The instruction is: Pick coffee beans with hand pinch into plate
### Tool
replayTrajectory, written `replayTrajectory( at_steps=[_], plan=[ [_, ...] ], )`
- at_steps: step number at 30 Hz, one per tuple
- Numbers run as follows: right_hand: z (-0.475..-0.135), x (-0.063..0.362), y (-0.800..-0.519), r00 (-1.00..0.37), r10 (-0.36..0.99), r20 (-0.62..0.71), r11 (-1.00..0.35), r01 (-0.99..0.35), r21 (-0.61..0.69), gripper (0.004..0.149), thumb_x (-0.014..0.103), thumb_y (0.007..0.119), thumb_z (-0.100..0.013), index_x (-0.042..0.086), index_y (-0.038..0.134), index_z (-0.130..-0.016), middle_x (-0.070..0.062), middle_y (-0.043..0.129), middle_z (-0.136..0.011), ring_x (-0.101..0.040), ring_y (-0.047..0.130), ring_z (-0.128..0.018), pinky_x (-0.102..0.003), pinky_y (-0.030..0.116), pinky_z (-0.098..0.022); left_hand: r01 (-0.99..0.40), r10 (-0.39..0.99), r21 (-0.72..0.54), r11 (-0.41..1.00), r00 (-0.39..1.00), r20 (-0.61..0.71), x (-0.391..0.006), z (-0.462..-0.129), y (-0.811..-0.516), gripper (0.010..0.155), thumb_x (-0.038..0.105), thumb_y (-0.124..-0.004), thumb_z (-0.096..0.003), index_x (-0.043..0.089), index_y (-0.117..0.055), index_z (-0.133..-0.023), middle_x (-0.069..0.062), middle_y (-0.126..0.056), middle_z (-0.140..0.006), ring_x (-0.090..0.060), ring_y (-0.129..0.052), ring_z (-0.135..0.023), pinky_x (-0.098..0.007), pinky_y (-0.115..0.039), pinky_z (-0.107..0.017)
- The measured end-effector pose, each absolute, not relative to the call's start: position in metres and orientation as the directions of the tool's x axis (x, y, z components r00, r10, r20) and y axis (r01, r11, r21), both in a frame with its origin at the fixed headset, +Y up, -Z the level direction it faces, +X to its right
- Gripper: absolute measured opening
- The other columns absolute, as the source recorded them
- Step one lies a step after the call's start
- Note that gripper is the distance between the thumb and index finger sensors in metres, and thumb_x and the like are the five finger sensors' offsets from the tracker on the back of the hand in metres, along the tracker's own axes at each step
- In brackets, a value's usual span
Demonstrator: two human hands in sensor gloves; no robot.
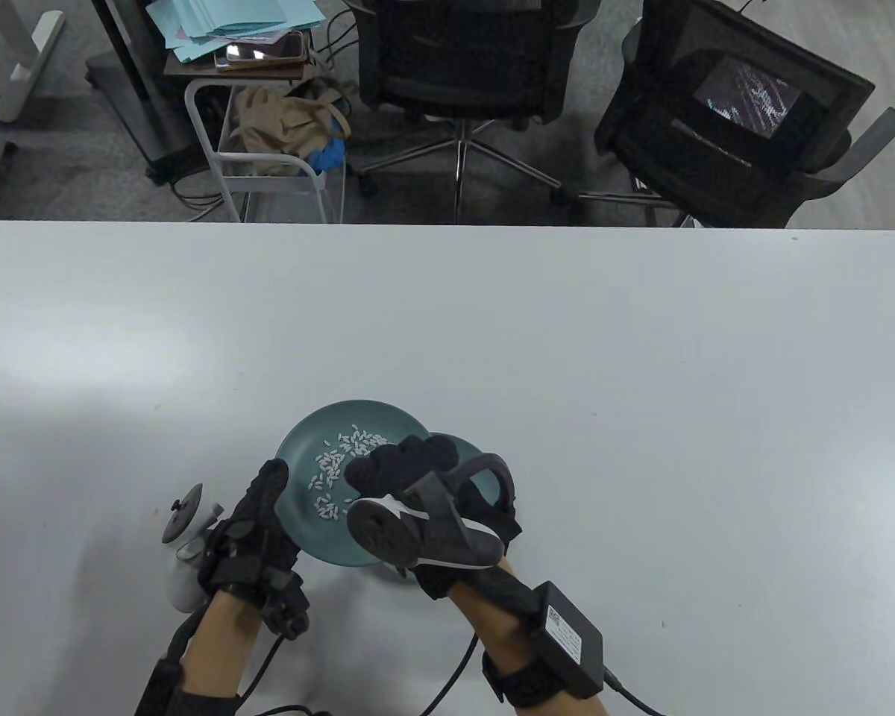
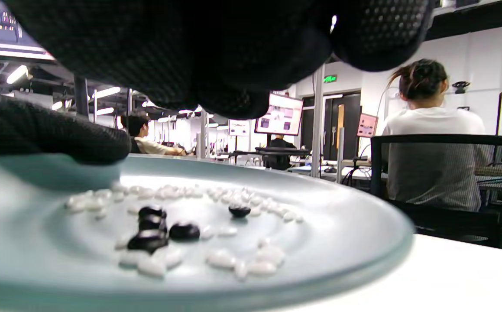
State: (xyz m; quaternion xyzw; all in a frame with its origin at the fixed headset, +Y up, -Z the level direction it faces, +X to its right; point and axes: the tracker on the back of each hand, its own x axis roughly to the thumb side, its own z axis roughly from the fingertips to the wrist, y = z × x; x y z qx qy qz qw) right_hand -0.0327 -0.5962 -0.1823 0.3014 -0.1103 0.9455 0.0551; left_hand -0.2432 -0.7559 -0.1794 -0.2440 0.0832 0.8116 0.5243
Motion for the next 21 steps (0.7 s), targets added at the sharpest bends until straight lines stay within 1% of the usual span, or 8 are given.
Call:
replayTrajectory(
  at_steps=[5,11,14,16,21],
  plan=[
    [-0.178,-0.019,-0.586,-0.824,0.069,0.562,-0.957,-0.214,-0.196,0.038,0.035,0.085,-0.042,0.021,0.083,-0.077,-0.010,0.096,-0.070,-0.020,0.090,-0.041,-0.054,0.073,-0.048,-0.891,0.813,-0.114,-0.439,-0.340,-0.473,-0.246,-0.180,-0.754,0.062,0.065,-0.051,-0.0459,0.039,-0.040,-0.101,0.004,-0.075,-0.094,-0.017,-0.094,-0.073,-0.028,-0.087,-0.050],
    [-0.177,-0.010,-0.582,-0.840,0.085,0.536,-0.951,-0.229,-0.207,0.038,0.035,0.085,-0.042,0.021,0.082,-0.078,-0.010,0.095,-0.070,-0.021,0.089,-0.042,-0.054,0.072,-0.049,-0.880,0.806,-0.095,-0.466,-0.377,-0.456,-0.252,-0.180,-0.752,0.062,0.065,-0.051,-0.0461,0.038,-0.040,-0.102,0.004,-0.075,-0.094,-0.018,-0.094,-0.072,-0.029,-0.086,-0.049],
    [-0.178,-0.006,-0.583,-0.854,0.067,0.515,-0.949,-0.215,-0.233,0.038,0.035,0.084,-0.043,0.021,0.081,-0.078,-0.009,0.095,-0.070,-0.021,0.089,-0.042,-0.054,0.072,-0.049,-0.874,0.800,-0.084,-0.478,-0.394,-0.454,-0.254,-0.181,-0.753,0.062,0.065,-0.051,-0.0461,0.038,-0.040,-0.102,0.004,-0.075,-0.094,-0.018,-0.094,-0.072,-0.029,-0.086,-0.049],
    [-0.181,-0.001,-0.586,-0.860,0.062,0.506,-0.931,-0.233,-0.282,0.038,0.036,0.085,-0.042,0.022,0.082,-0.077,-0.009,0.096,-0.069,-0.020,0.090,-0.041,-0.054,0.073,-0.048,-0.873,0.798,-0.079,-0.481,-0.399,-0.451,-0.256,-0.181,-0.753,0.063,0.065,-0.051,-0.0461,0.038,-0.040,-0.102,0.004,-0.074,-0.094,-0.018,-0.093,-0.072,-0.029,-0.086,-0.049],
    [-0.191,0.012,-0.600,-0.895,0.071,0.441,-0.942,-0.206,-0.266,0.038,0.036,0.085,-0.041,0.022,0.082,-0.077,-0.009,0.095,-0.069,-0.020,0.089,-0.042,-0.054,0.073,-0.048,-0.866,0.791,-0.068,-0.495,-0.417,-0.447,-0.258,-0.181,-0.752,0.063,0.065,-0.051,-0.0461,0.038,-0.040,-0.102,0.004,-0.074,-0.094,-0.018,-0.093,-0.072,-0.028,-0.086,-0.050]
  ],
)
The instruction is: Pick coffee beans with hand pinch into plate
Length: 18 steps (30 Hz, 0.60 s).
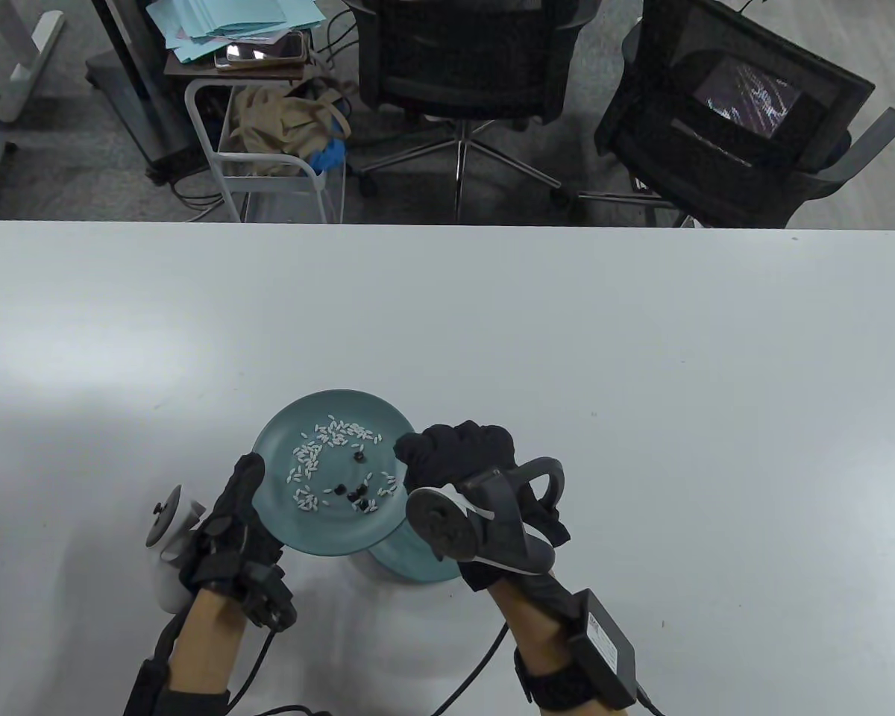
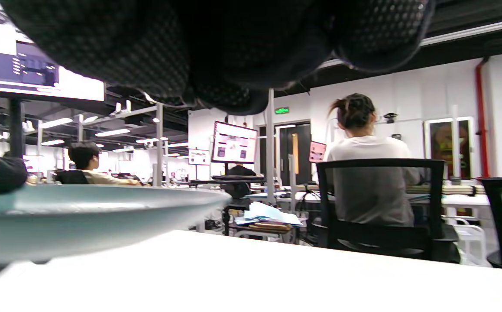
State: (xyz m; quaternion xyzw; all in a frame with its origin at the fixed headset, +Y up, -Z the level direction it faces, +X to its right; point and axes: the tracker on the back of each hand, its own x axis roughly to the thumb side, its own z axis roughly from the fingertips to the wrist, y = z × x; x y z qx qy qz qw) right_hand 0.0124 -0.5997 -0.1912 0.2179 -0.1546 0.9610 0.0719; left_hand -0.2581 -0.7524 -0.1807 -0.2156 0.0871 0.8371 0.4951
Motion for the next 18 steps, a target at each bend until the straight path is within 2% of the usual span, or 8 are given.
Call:
replayTrajectory(
  at_steps=[6,10,13,18],
  plan=[
    [-0.202,0.030,-0.620,-0.923,0.092,0.374,-0.965,-0.176,-0.196,0.038,0.036,0.084,-0.041,0.022,0.082,-0.077,-0.009,0.095,-0.069,-0.020,0.089,-0.041,-0.054,0.073,-0.048,-0.862,0.789,-0.061,-0.502,-0.428,-0.441,-0.259,-0.180,-0.752,0.063,0.065,-0.052,-0.0460,0.038,-0.040,-0.102,0.004,-0.075,-0.093,-0.018,-0.093,-0.071,-0.029,-0.086,-0.049],
    [-0.210,0.037,-0.636,-0.935,0.103,0.340,-0.987,-0.139,-0.082,0.038,0.036,0.084,-0.042,0.022,0.082,-0.077,-0.009,0.095,-0.069,-0.021,0.090,-0.042,-0.054,0.073,-0.048,-0.858,0.784,-0.057,-0.511,-0.438,-0.439,-0.260,-0.180,-0.752,0.063,0.065,-0.052,-0.0460,0.038,-0.040,-0.101,0.004,-0.074,-0.093,-0.018,-0.093,-0.071,-0.028,-0.086,-0.049],
    [-0.215,0.035,-0.651,-0.920,0.118,0.374,-0.993,-0.111,0.041,0.037,0.035,0.084,-0.043,0.022,0.082,-0.078,-0.009,0.095,-0.070,-0.021,0.090,-0.043,-0.054,0.072,-0.049,-0.857,0.783,-0.054,-0.513,-0.442,-0.438,-0.260,-0.180,-0.752,0.063,0.065,-0.052,-0.0461,0.038,-0.041,-0.101,0.004,-0.075,-0.092,-0.018,-0.093,-0.070,-0.028,-0.086,-0.049],
    [-0.219,0.028,-0.665,-0.917,0.063,0.394,-0.997,-0.042,0.060,0.037,0.035,0.084,-0.043,0.022,0.082,-0.078,-0.009,0.095,-0.070,-0.021,0.090,-0.043,-0.054,0.073,-0.049,-0.856,0.781,-0.050,-0.515,-0.444,-0.440,-0.261,-0.179,-0.752,0.062,0.065,-0.052,-0.0462,0.038,-0.041,-0.101,0.004,-0.075,-0.092,-0.019,-0.093,-0.070,-0.028,-0.086,-0.049]
  ],
)
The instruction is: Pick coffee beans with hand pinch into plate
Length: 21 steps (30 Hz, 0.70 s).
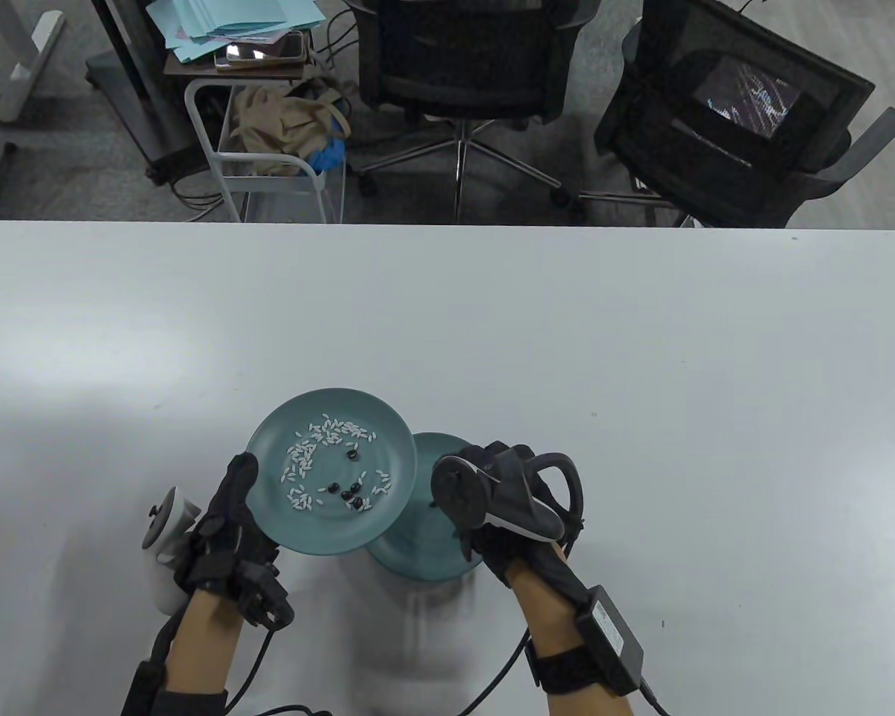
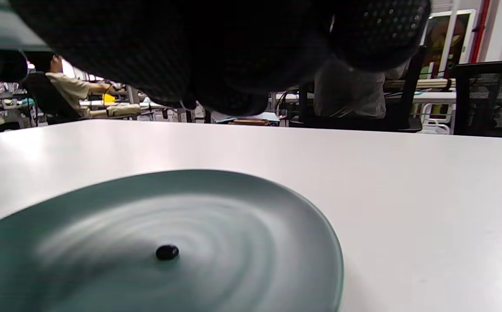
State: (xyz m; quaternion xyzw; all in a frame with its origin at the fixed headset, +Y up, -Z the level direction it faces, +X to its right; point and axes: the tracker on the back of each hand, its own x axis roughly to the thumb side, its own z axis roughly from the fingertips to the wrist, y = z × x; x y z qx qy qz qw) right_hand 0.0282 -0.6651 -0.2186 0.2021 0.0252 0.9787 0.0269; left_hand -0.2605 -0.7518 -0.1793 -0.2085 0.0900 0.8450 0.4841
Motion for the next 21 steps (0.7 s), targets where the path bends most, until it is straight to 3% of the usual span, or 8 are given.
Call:
replayTrajectory(
  at_steps=[13,21],
  plan=[
    [-0.2168,0.0188,-0.6696,-0.883,0.105,0.458,-0.994,-0.099,0.037,0.037,0.033,0.083,-0.044,0.022,0.082,-0.079,-0.009,0.095,-0.071,-0.021,0.091,-0.044,-0.054,0.073,-0.049,-0.855,0.778,-0.050,-0.516,-0.444,-0.446,-0.2607,-0.1792,-0.7524,0.062,0.065,-0.052,-0.0462,0.038,-0.041,-0.101,0.004,-0.074,-0.092,-0.018,-0.093,-0.070,-0.028,-0.085,-0.049],
    [-0.2168,0.0249,-0.6649,-0.893,0.130,0.430,-0.989,-0.146,-0.006,0.037,0.033,0.084,-0.044,0.022,0.082,-0.079,-0.010,0.094,-0.071,-0.022,0.090,-0.045,-0.055,0.072,-0.049,-0.859,0.781,-0.052,-0.510,-0.437,-0.447,-0.2603,-0.1789,-0.7527,0.062,0.065,-0.052,-0.0462,0.038,-0.040,-0.101,0.004,-0.074,-0.092,-0.018,-0.093,-0.070,-0.028,-0.085,-0.049]
  ],
)
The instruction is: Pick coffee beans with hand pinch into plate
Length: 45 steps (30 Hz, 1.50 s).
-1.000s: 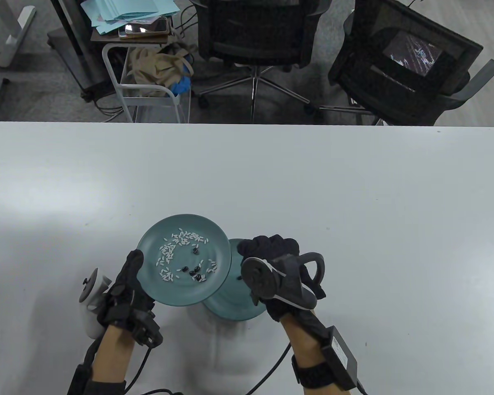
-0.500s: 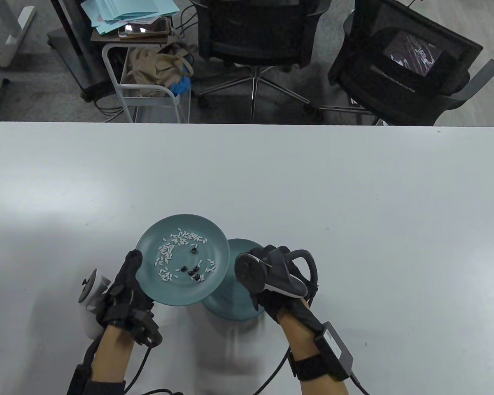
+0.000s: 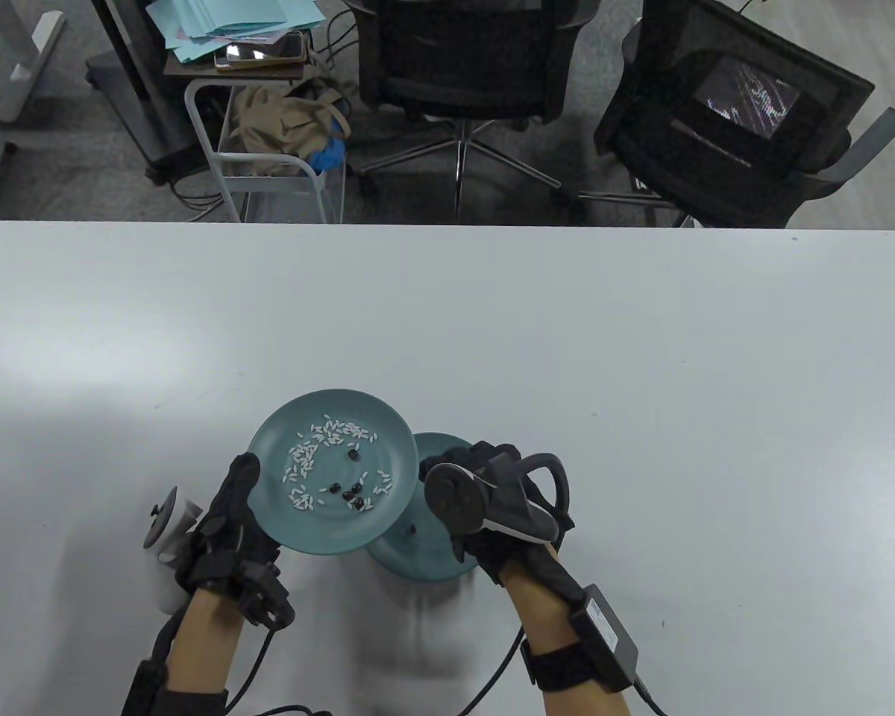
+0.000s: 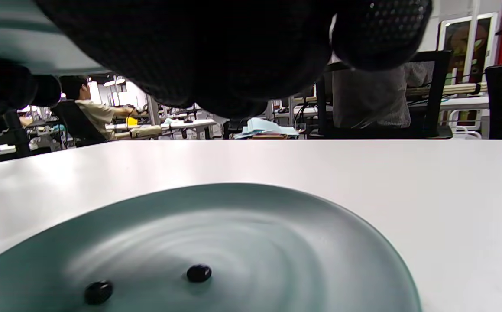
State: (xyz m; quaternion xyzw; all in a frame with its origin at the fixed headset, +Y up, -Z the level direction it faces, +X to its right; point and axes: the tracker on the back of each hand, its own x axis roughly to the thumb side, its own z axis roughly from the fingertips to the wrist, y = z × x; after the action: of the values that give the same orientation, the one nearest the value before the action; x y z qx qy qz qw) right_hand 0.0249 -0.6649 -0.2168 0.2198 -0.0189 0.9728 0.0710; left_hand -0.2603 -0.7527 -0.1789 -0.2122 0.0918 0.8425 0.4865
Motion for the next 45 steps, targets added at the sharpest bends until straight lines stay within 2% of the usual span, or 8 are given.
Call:
replayTrajectory(
  at_steps=[6,10,17,22,28,32,39,45],
  plan=[
    [-0.213,0.028,-0.641,-0.933,0.105,0.344,-0.947,-0.200,-0.253,0.037,0.033,0.084,-0.044,0.022,0.082,-0.079,-0.009,0.095,-0.071,-0.022,0.091,-0.045,-0.055,0.072,-0.049,-0.861,0.782,-0.053,-0.506,-0.432,-0.450,-0.258,-0.178,-0.754,0.062,0.065,-0.052,-0.0462,0.038,-0.040,-0.101,0.004,-0.074,-0.092,-0.018,-0.093,-0.070,-0.028,-0.086,-0.049],
    [-0.203,0.022,-0.612,-0.924,0.123,0.362,-0.872,-0.275,-0.406,0.037,0.034,0.084,-0.044,0.023,0.082,-0.079,-0.009,0.094,-0.072,-0.023,0.090,-0.046,-0.054,0.072,-0.049,-0.866,0.784,-0.070,-0.494,-0.410,-0.465,-0.253,-0.178,-0.755,0.062,0.065,-0.052,-0.0462,0.039,-0.040,-0.101,0.005,-0.074,-0.093,-0.018,-0.093,-0.071,-0.027,-0.086,-0.049],
    [-0.180,-0.010,-0.580,-0.852,0.094,0.515,-0.822,-0.358,-0.443,0.039,0.038,0.085,-0.044,0.024,0.083,-0.080,-0.008,0.097,-0.072,-0.024,0.092,-0.048,-0.055,0.071,-0.050,-0.867,0.789,-0.109,-0.487,-0.383,-0.480,-0.244,-0.178,-0.753,0.062,0.064,-0.052,-0.0464,0.039,-0.039,-0.102,0.005,-0.073,-0.094,-0.017,-0.093,-0.073,-0.027,-0.086,-0.051],
    [-0.171,-0.033,-0.580,-0.815,0.024,0.580,-0.878,-0.295,-0.378,0.040,0.038,0.087,-0.043,0.024,0.085,-0.080,-0.007,0.098,-0.076,-0.025,0.093,-0.052,-0.056,0.070,-0.051,-0.866,0.792,-0.126,-0.484,-0.373,-0.483,-0.241,-0.177,-0.752,0.062,0.064,-0.051,-0.0464,0.039,-0.038,-0.101,0.005,-0.073,-0.094,-0.017,-0.092,-0.073,-0.027,-0.086,-0.052],
    [-0.178,-0.052,-0.603,-0.808,-0.054,0.586,-0.978,-0.075,-0.194,0.041,0.036,0.089,-0.042,0.024,0.084,-0.081,-0.008,0.096,-0.080,-0.026,0.092,-0.056,-0.056,0.069,-0.051,-0.868,0.796,-0.142,-0.477,-0.357,-0.489,-0.238,-0.177,-0.752,0.062,0.064,-0.051,-0.0465,0.040,-0.037,-0.102,0.006,-0.072,-0.095,-0.016,-0.092,-0.076,-0.028,-0.085,-0.053],
    [-0.182,-0.056,-0.615,-0.812,-0.087,0.578,-0.991,0.013,-0.130,0.042,0.036,0.088,-0.042,0.025,0.082,-0.082,-0.008,0.094,-0.082,-0.026,0.091,-0.058,-0.057,0.069,-0.052,-0.871,0.800,-0.147,-0.469,-0.348,-0.489,-0.237,-0.177,-0.752,0.062,0.064,-0.051,-0.0466,0.040,-0.037,-0.102,0.006,-0.072,-0.095,-0.016,-0.091,-0.076,-0.028,-0.085,-0.054],
    [-0.185,-0.059,-0.624,-0.803,-0.095,0.588,-0.993,0.039,-0.108,0.036,0.035,0.089,-0.042,0.025,0.087,-0.077,-0.008,0.097,-0.076,-0.026,0.093,-0.054,-0.056,0.070,-0.051,-0.867,0.787,-0.146,-0.476,-0.346,-0.511,-0.235,-0.177,-0.757,0.062,0.064,-0.051,-0.0463,0.039,-0.039,-0.101,0.005,-0.073,-0.094,-0.017,-0.092,-0.073,-0.027,-0.086,-0.052],
    [-0.188,-0.060,-0.629,-0.789,-0.058,0.611,-0.998,0.064,-0.012,0.037,0.034,0.089,-0.041,0.022,0.086,-0.076,-0.010,0.096,-0.077,-0.025,0.093,-0.052,-0.054,0.073,-0.049,-0.877,0.794,-0.161,-0.453,-0.314,-0.521,-0.230,-0.176,-0.758,0.062,0.064,-0.051,-0.0463,0.038,-0.040,-0.101,0.004,-0.074,-0.093,-0.019,-0.093,-0.071,-0.028,-0.086,-0.050]
  ],
)
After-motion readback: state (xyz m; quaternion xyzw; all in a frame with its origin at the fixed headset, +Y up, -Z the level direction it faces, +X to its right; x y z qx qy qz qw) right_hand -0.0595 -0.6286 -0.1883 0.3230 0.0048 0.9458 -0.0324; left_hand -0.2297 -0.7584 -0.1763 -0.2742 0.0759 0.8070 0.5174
